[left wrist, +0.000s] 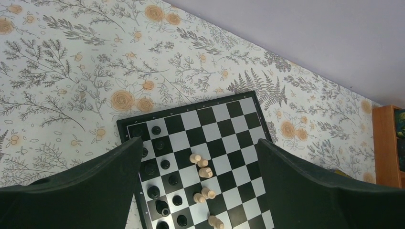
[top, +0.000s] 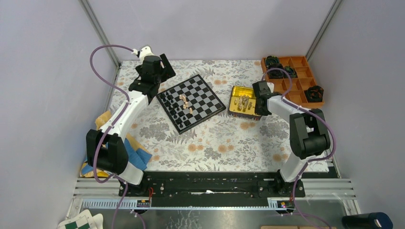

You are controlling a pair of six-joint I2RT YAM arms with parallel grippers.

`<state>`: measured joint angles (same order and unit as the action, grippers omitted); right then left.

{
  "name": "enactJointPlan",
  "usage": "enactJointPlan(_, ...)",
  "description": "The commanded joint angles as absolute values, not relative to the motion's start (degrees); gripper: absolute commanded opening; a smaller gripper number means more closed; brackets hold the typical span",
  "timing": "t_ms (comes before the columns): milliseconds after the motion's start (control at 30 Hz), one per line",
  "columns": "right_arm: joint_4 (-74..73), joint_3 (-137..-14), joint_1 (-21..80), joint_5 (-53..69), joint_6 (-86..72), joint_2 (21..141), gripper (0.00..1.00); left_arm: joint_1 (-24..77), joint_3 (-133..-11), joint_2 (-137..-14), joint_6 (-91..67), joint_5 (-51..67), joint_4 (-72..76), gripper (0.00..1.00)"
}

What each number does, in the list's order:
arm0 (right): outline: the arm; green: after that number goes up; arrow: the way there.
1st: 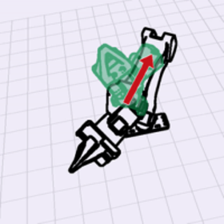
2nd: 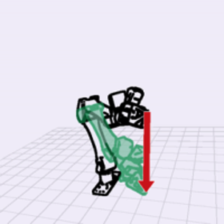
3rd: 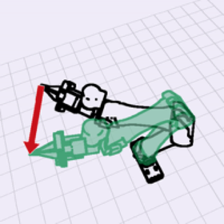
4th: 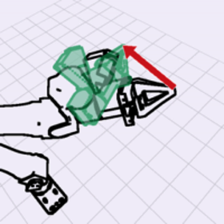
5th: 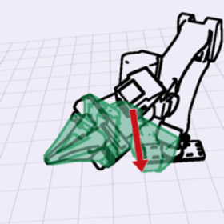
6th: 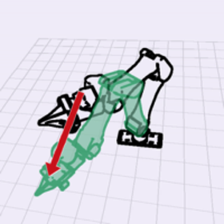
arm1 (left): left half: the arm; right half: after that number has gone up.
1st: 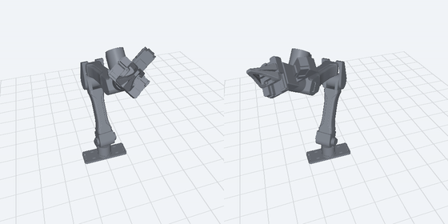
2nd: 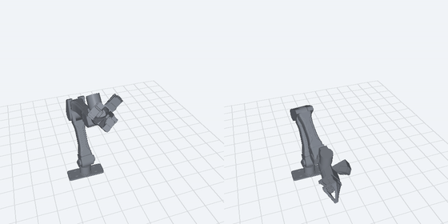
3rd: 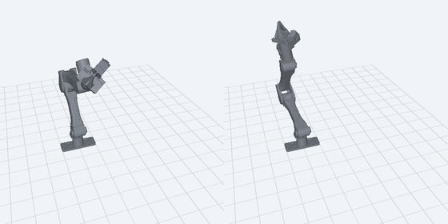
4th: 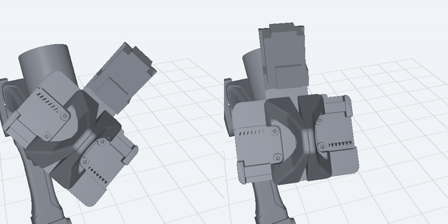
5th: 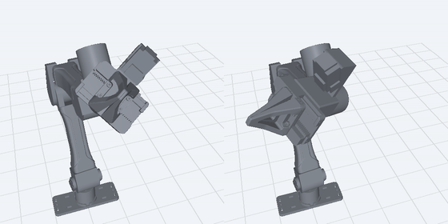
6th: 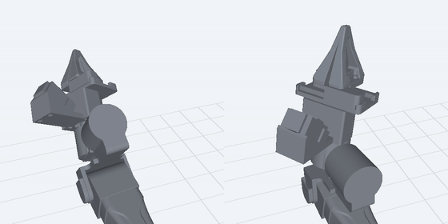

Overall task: Set up the chess pieces on the board
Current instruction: Move the storage box to the center of the board, then pick up the chess piece from the storage box.

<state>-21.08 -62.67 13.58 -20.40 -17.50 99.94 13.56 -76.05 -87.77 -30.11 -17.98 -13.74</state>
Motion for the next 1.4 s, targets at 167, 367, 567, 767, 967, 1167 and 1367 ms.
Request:
enactJointPlan(167, -22.2, -58.78, 15.77, -23.84, -18.98, 94.58, 0.0, 13.71, -77.27, -88.94, -31.2, -17.63, -11.34, 0.96)
enactJointPlan(367, -21.3, -58.43, 15.78, -24.31, -18.51, 91.54, 0.37, 13.58, -77.66, -89.03, -31.29, -17.44, -11.34, 0.97)
enactJointPlan(567, -22.54, -63.12, 15.81, -23.96, -17.07, 90.98, 0.57, 13.45, -77.99, -89.36, -31.22, -17.16, -11.47, 0.98)
enactJointPlan(767, -22.94, -67.74, 15.91, -22.25, -16.23, 90.04, 0.62, 13.12, -79.55, -89.91, -31.07, -17.3, -12.19, 0.98)
enactJointPlan(967, -21.9, -71.81, 15.99, -18.35, -15.5, 93.76, 0.6, 12.62, -80.36, -90.4, -31.87, -17.18, -12.61, 0.98)
enactJointPlan(1167, -19.69, -74.65, 16.08, -13.08, -14.9, 98.36, 0.55, 12.06, -80.33, -90.7, -32.69, -16.88, -12.83, 0.98)
enactJointPlan(1367, -18.78, -75.85, 16.59, -10.27, -14.66, 101.94, 0.53, 11.61, -80.08, -90.73, -33.1, -16.29, -13.01, 0.98)
